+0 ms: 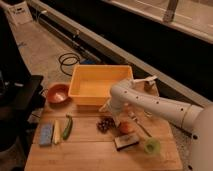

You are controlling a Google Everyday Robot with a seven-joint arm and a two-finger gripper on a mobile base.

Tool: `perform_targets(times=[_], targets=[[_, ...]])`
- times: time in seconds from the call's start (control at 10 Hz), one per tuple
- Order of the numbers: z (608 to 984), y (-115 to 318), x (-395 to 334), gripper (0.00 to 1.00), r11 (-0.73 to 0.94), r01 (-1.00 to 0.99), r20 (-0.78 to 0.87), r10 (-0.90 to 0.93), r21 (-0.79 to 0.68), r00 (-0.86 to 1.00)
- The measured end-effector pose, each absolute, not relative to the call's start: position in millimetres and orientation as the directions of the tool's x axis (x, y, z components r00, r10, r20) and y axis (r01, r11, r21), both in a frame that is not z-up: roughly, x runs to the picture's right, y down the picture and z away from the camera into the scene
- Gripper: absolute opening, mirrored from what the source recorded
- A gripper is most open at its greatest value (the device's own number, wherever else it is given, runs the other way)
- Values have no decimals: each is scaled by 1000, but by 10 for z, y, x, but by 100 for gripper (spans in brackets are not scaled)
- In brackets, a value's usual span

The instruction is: Place grapes in plastic cup

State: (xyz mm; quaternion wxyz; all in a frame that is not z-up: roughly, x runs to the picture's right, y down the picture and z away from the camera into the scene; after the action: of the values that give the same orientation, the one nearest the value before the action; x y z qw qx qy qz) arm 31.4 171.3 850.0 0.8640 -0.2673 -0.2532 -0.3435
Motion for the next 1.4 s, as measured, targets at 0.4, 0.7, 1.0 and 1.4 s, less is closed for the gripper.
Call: perform_targets(times=[0.4,0.7,1.0,1.4], targets=[[8601,1836,399,36,616,722,633,-432,-313,643],[8584,1845,417,6,611,725,637,-430,-317,640],[8475,1804,362,0,620,734,637,-454,-276,623],[7808,1382,263,0,643,755,607,-551,-127,572]])
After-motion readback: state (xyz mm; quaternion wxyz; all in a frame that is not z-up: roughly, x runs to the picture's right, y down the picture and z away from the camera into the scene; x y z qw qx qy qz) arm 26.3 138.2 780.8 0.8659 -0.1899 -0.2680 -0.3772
